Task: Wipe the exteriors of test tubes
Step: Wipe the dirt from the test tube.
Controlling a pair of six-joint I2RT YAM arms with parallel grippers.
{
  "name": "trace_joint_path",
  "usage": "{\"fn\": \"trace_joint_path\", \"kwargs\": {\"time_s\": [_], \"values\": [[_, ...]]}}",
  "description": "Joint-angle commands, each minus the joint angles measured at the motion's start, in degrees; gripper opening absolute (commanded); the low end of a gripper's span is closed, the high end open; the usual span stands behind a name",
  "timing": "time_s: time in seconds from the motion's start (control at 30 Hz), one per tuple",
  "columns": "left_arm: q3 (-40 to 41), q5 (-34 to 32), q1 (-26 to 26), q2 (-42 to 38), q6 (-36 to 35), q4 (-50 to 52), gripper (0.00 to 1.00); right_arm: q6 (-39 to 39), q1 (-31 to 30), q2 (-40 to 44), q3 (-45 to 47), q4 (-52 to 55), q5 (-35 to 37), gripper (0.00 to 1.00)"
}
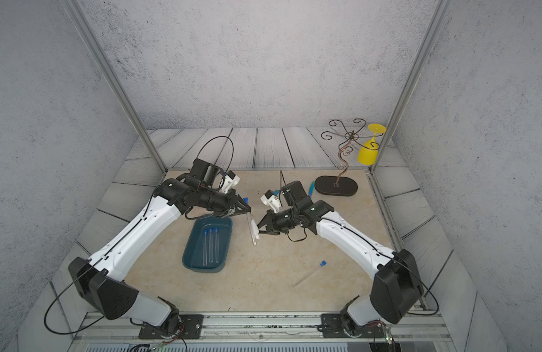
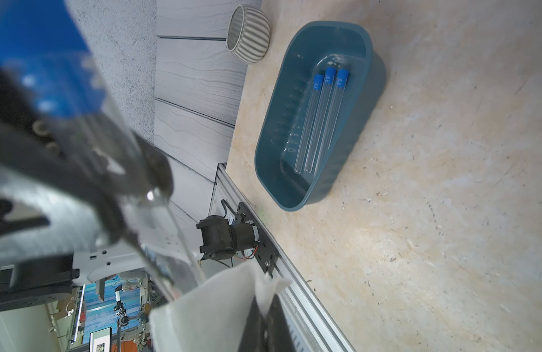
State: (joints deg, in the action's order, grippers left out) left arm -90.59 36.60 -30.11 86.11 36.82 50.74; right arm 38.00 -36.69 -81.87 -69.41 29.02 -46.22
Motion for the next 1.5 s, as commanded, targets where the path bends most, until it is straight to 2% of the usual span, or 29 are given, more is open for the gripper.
{"fn": "trace_joint_path", "kwargs": {"time_s": [0.0,0.17,0.37,0.77,1.0,1.17,1.47], "values": [[-0.97,-0.54,0.03,0.96,-1.4,0.19,0.16,0.39,-0.23,6.28,2.14,1.7,-1.41,0.04],[-1.17,-0.91,0.05,1.61,-2.17,0.52,0.16,2.5,-0.23,10.14,4.67,2.19,-2.24,0.05],[-1.75,-1.0,0.04,1.92,-2.54,0.79,0.16,2.25,-0.84,9.98,3.27,3.17,-1.64,0.05],[-1.46,-0.6,0.05,0.24,-1.93,1.29,0.16,-4.29,-0.12,-4.59,-6.56,8.51,1.55,0.04],[0.88,-5.21,0.78,-1.55,-3.2,1.87,0.16,-7.07,3.56,-8.98,-11.88,10.31,-0.23,0.04],[1.77,-10.08,3.59,-1.95,-7.23,5.35,0.16,-9.13,5.44,-10.16,-10.99,12.49,-0.52,0.04],[11.26,-17.23,12.77,-1.2,-16.17,6.35,0.16,-12.02,7.43,-6.13,-4.74,16.37,0.95,0.04]]}}
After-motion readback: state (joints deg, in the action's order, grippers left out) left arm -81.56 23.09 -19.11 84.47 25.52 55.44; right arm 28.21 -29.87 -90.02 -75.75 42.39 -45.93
